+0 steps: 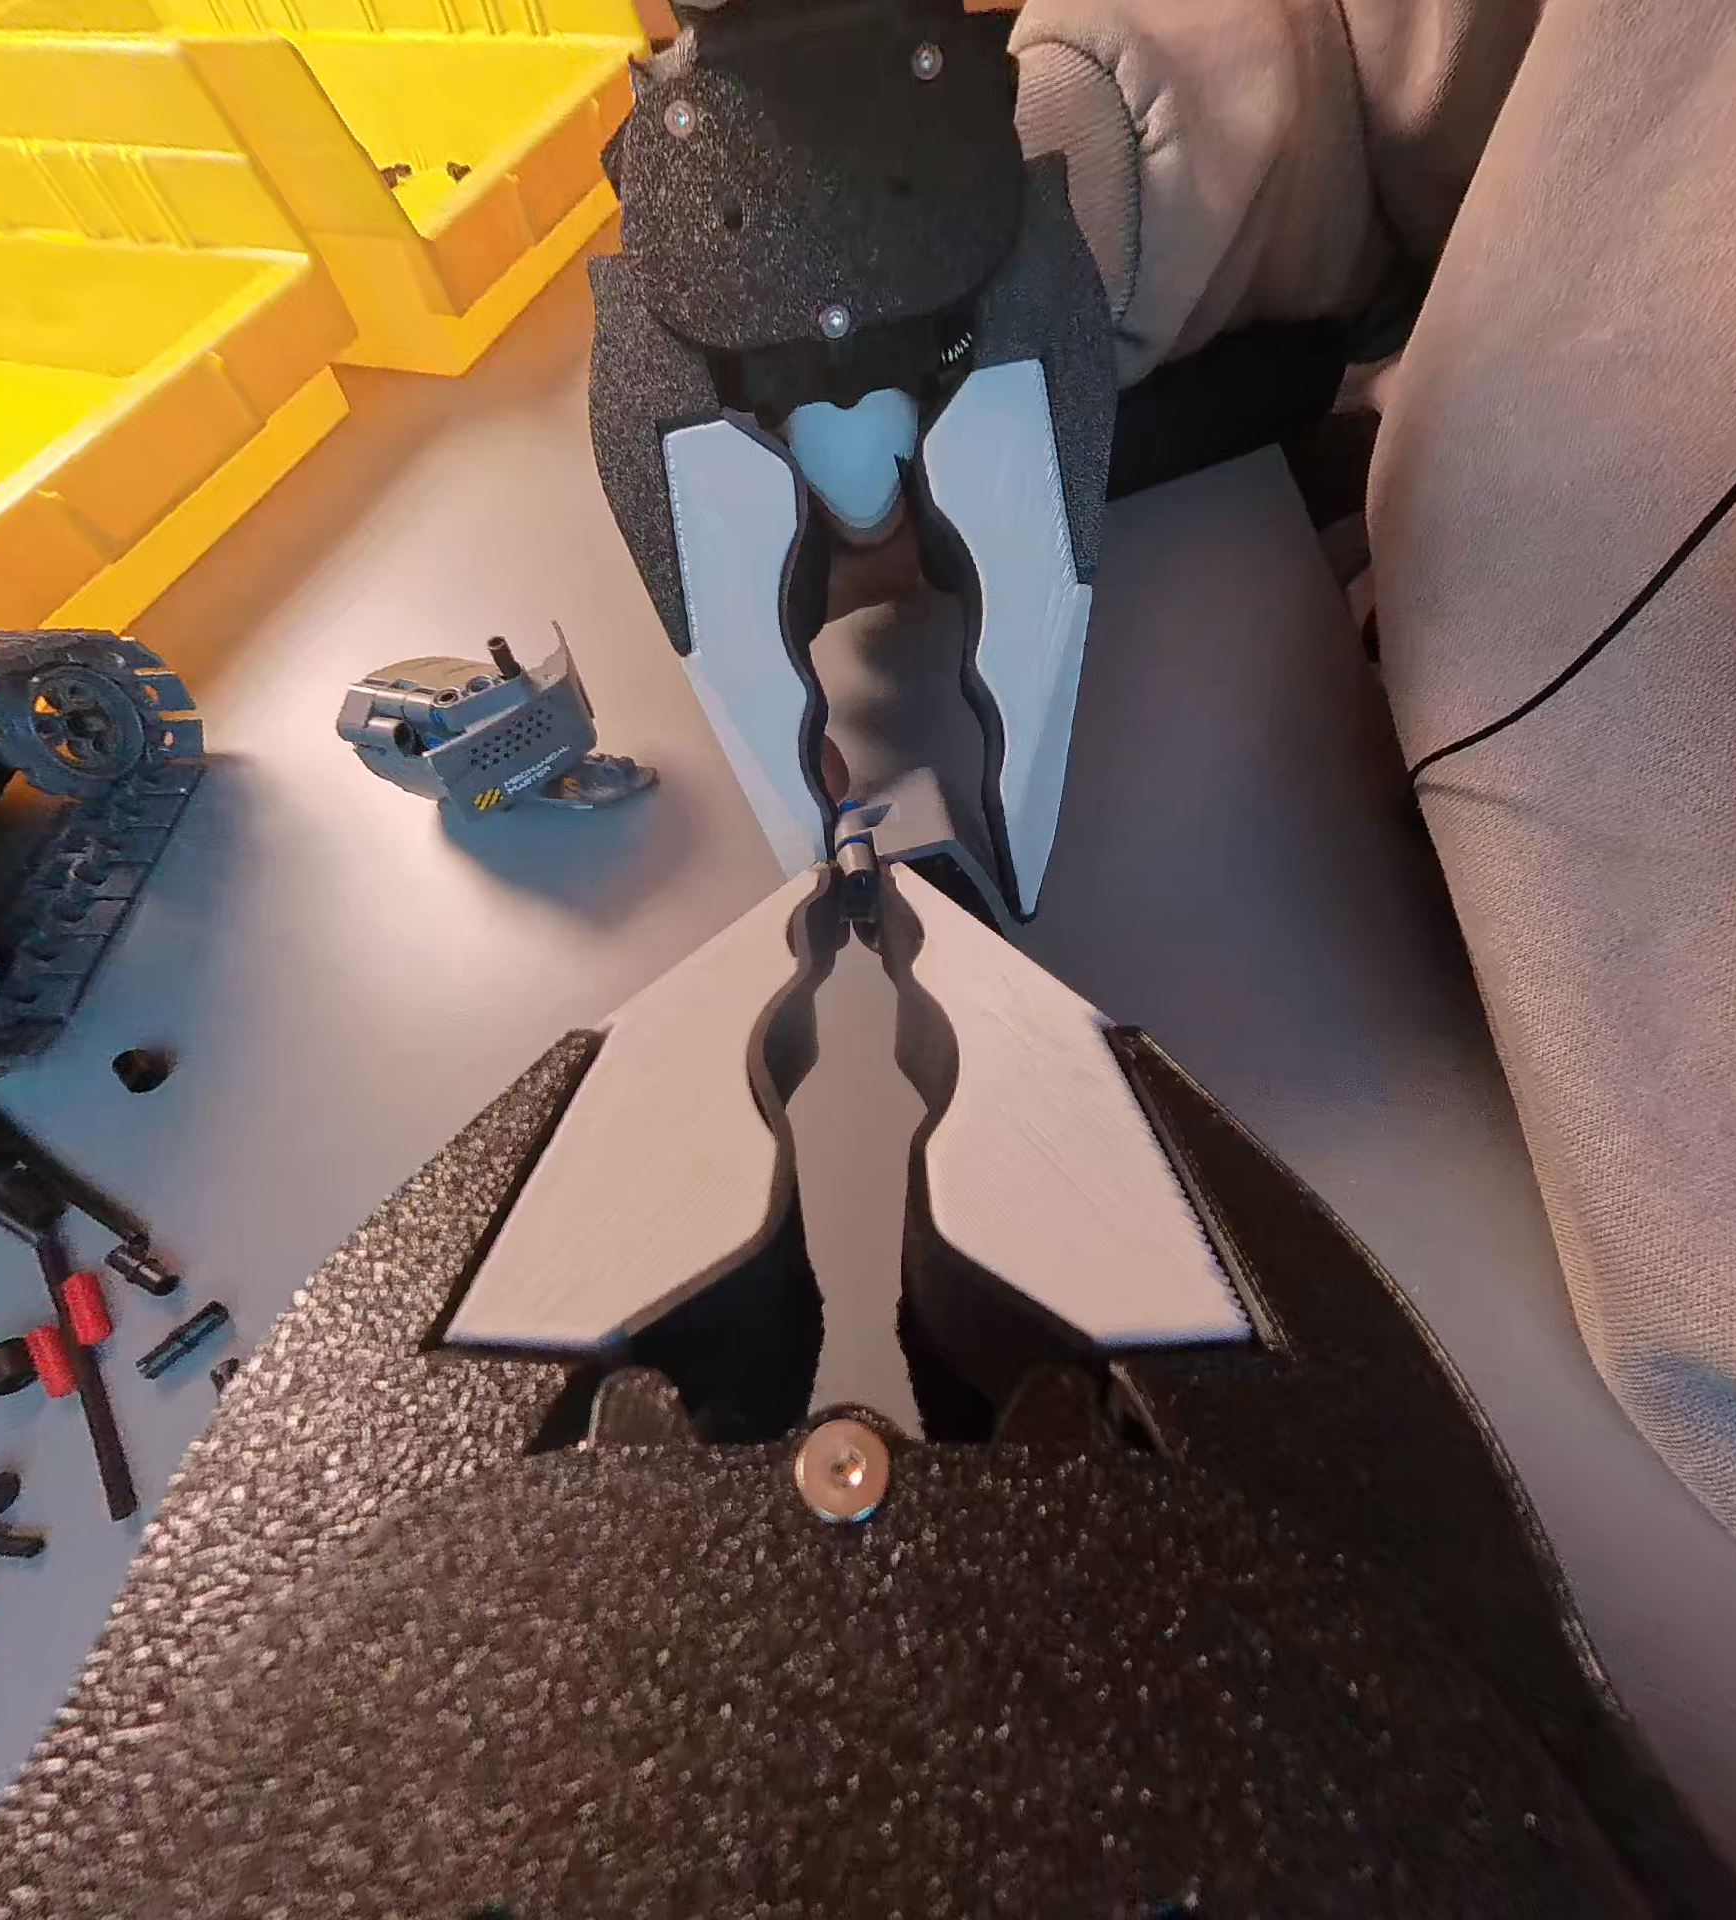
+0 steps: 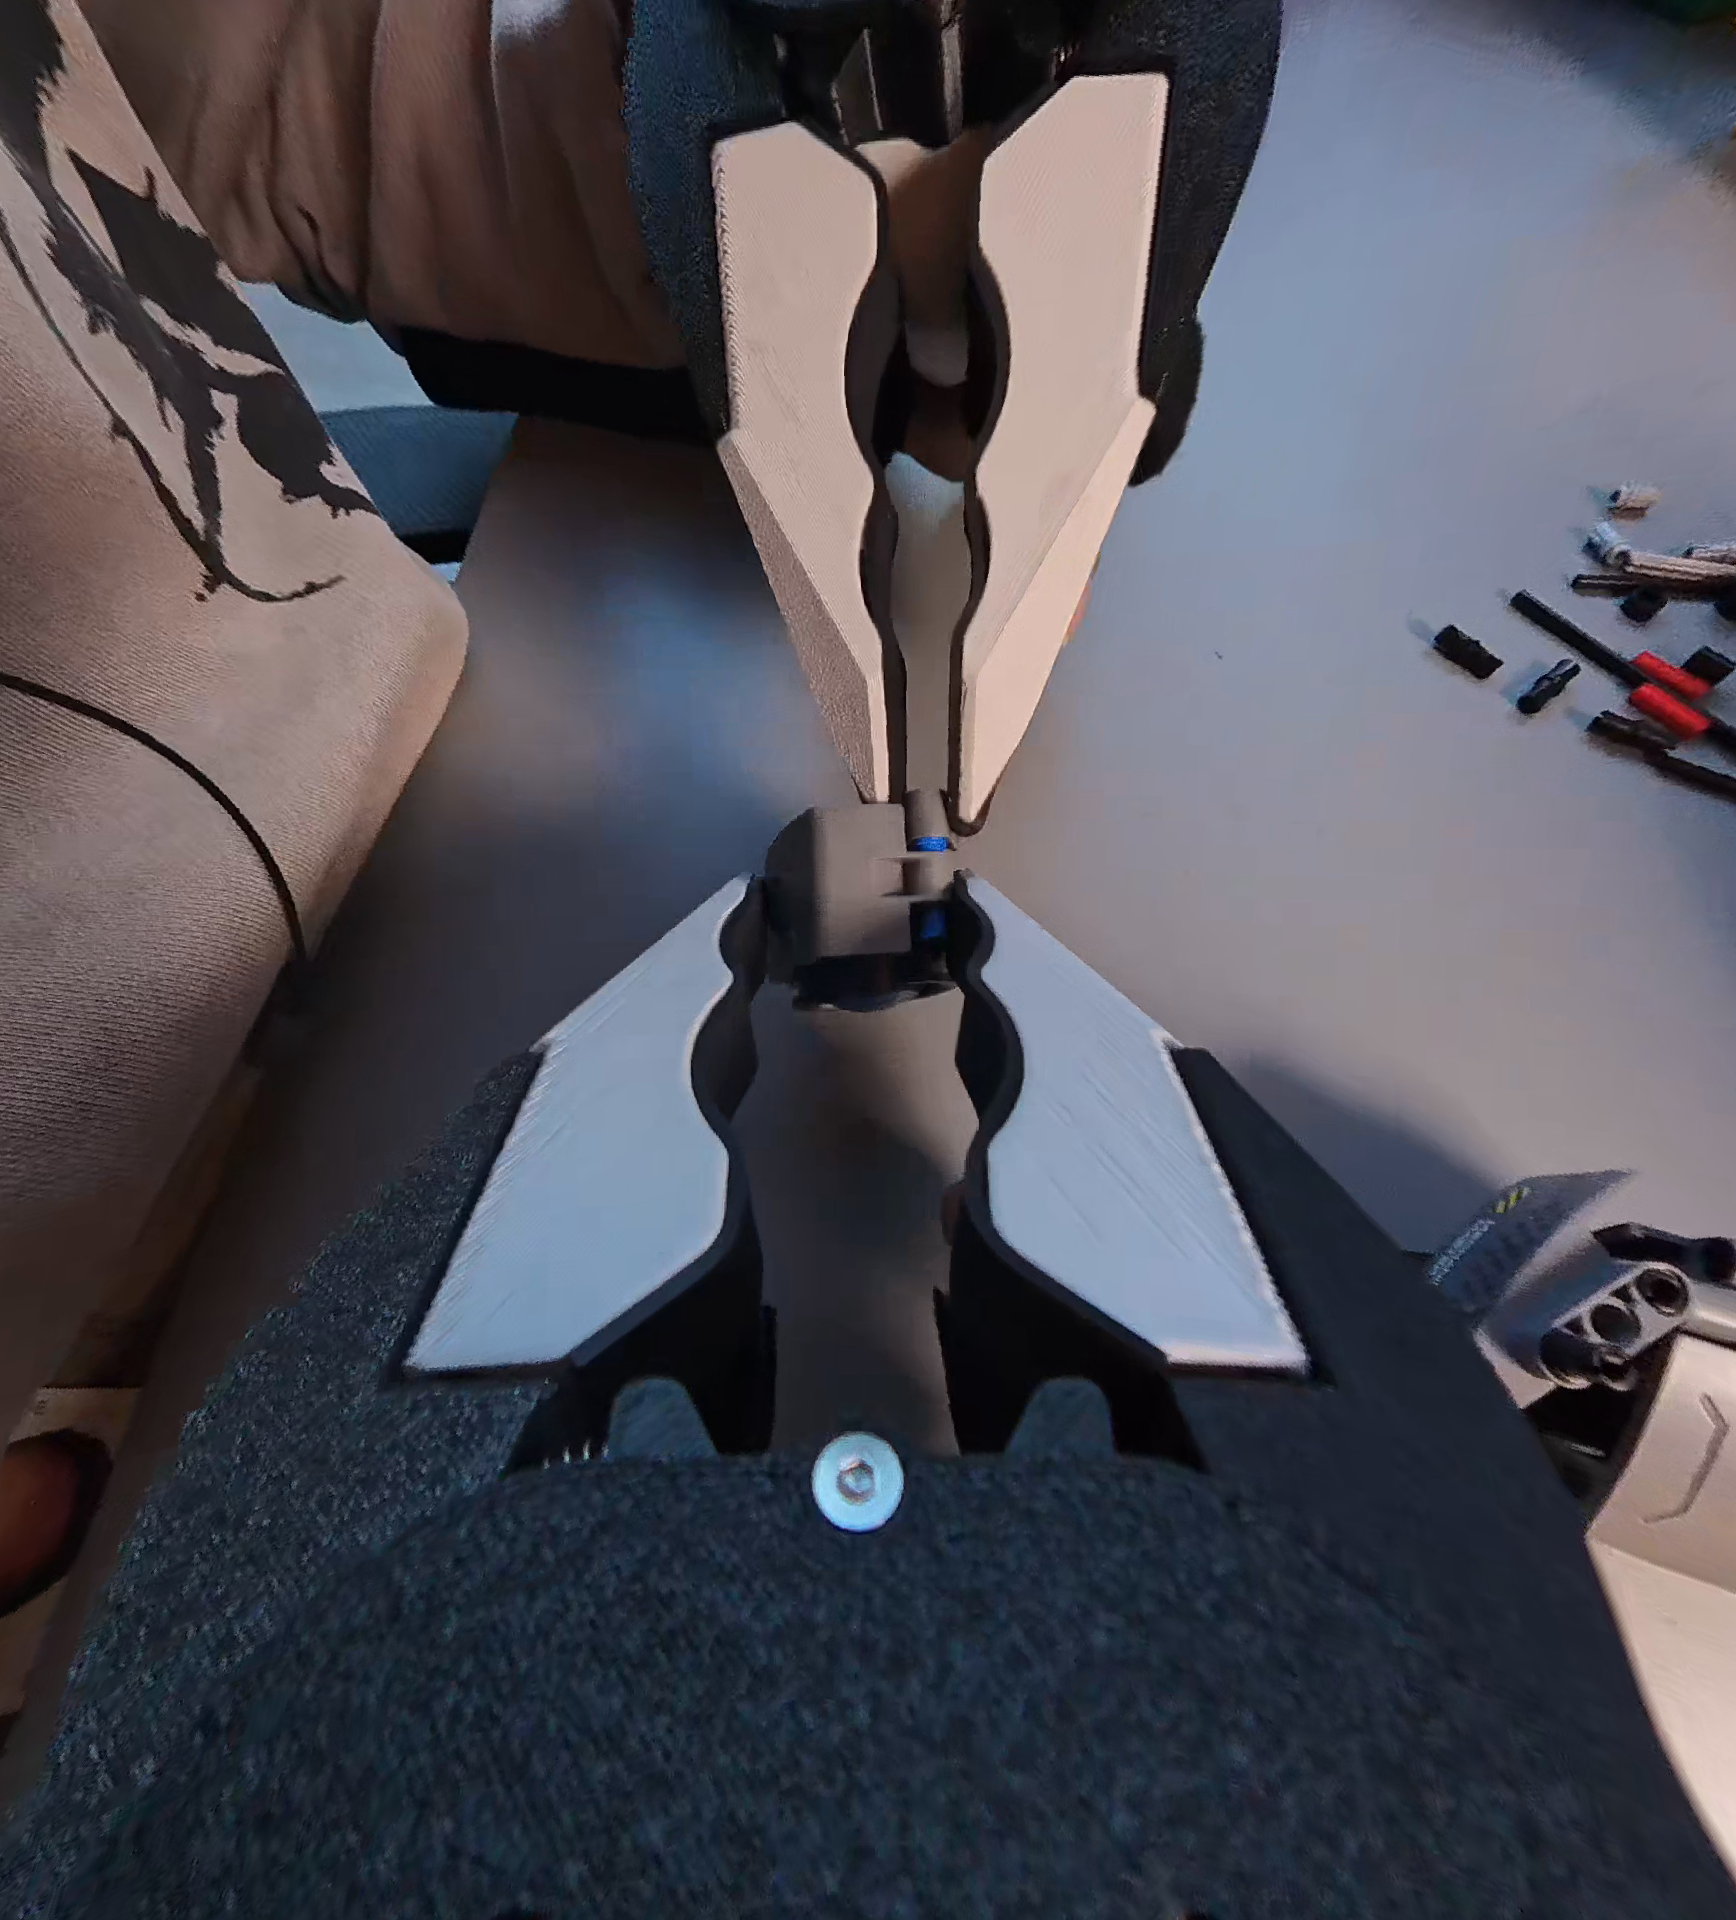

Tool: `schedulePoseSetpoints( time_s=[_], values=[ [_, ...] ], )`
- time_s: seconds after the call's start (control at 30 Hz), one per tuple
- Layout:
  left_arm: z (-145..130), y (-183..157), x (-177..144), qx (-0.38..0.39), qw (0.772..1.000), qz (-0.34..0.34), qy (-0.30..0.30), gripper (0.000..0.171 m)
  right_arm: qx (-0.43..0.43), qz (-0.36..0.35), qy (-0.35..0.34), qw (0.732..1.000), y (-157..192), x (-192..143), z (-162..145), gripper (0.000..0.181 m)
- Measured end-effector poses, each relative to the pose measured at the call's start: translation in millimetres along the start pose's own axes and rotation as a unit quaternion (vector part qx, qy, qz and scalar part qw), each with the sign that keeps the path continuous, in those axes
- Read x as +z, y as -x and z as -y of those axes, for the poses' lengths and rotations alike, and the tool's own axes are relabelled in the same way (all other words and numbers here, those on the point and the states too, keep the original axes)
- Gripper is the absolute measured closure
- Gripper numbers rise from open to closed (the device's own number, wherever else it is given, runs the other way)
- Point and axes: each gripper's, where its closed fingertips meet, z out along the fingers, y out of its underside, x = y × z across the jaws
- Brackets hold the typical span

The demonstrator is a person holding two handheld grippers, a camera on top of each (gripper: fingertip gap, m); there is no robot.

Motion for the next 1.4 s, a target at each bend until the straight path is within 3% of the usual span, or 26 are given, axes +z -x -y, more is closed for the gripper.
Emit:
schedulePoseSetpoints(
  time_s=[0.4,0.53,0.83,0.97,1.0,1.07,1.1,1.17,1.27,1.33,1.4],
  values=[
    [0.4,-19.3,4.0,0.021,0.999,-0.04,0.002,0.164,-0.01,0.053,0.015,0.998,19.9,6.4,-1.1,0.148],
    [8.1,-9.8,-2.4,0.019,1.0,-0.013,-0.01,0.166,0.012,0.042,-0.019,0.999,11.3,-2.1,8.4,0.149],
    [45.8,10.0,-33.1,-0.03,0.993,0.013,-0.111,0.166,0.071,0.054,-0.184,0.979,-0.9,-42.7,56.3,0.15],
    [46.9,8.0,-37.8,-0.04,0.992,0.001,-0.121,0.166,0.08,0.068,-0.196,0.975,0.2,-46.4,60.0,0.151],
    [48.0,10.7,-45.6,-0.042,0.99,0.008,-0.133,0.171,0.08,0.064,-0.187,0.977,-2.4,-50.8,53.3,0.153],
    [55.3,41.5,-99.7,-0.097,0.969,0.047,-0.223,0.171,0.119,0.014,-0.223,0.967,-31.8,-83.5,40.5,0.153],
    [48.2,41.7,-99.0,-0.09,0.973,0.053,-0.206,0.171,0.1,0.012,-0.22,0.97,-27.1,-83.1,42.2,0.153],
    [33.2,26.7,-55.4,-0.054,0.988,0.043,-0.135,0.171,0.062,0.036,-0.209,0.975,-9.9,-61.1,54.4,0.152],
    [46.0,28.0,-48.0,-0.049,0.987,0.038,-0.148,0.171,0.078,0.059,-0.201,0.975,-10.7,-52.9,53.3,0.152],
    [46.1,28.4,-45.8,-0.041,0.987,0.039,-0.147,0.156,0.083,0.069,-0.199,0.974,-8.7,-49.8,53.0,0.151],
    [48.0,17.2,-37.7,-0.042,0.988,0.012,-0.15,0.155,0.08,0.087,-0.202,0.972,-0.6,-47.9,56.3,0.151]
  ],
)
